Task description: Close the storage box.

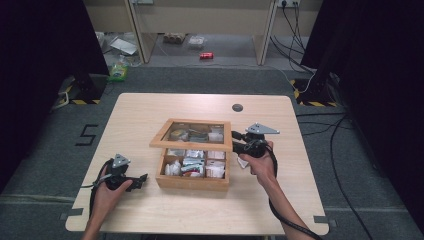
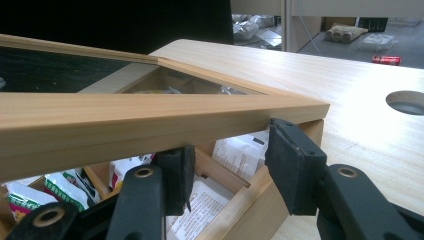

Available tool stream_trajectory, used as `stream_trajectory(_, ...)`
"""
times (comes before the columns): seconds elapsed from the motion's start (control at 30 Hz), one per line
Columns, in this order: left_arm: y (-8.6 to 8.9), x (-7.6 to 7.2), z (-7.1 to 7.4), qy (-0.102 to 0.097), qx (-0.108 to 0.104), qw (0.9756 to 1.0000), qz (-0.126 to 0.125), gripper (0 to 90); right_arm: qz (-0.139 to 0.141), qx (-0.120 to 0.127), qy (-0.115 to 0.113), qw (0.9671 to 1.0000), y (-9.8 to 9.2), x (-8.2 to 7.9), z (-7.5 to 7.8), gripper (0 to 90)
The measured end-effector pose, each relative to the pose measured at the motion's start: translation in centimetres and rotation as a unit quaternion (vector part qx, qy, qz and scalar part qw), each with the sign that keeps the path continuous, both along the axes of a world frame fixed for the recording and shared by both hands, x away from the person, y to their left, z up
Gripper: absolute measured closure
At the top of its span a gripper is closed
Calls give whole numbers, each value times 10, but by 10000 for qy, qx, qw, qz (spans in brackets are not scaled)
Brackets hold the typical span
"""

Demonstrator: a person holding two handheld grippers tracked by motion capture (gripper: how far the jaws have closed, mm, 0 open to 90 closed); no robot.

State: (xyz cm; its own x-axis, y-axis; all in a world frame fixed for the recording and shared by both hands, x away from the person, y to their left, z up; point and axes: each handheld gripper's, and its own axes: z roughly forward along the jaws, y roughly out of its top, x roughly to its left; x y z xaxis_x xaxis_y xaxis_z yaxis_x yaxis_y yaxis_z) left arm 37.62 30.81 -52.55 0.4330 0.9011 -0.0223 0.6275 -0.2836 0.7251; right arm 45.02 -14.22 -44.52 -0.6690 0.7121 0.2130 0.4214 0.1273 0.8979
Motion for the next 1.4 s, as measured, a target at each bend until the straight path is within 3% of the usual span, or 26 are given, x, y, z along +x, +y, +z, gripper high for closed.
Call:
stream_trajectory(0.8,0,0,0,0,-1,10000,-1,0,110,18,-45,9999,-2,-12,0,538)
stream_trajectory(1.07,0,0,0,0,-1,10000,-1,0,164,-194,-106,9996,0,-19,-4,522)
stream_trajectory(1.4,0,0,0,1,-2,10000,-1,0,178,-264,-68,9995,0,-22,-9,516)
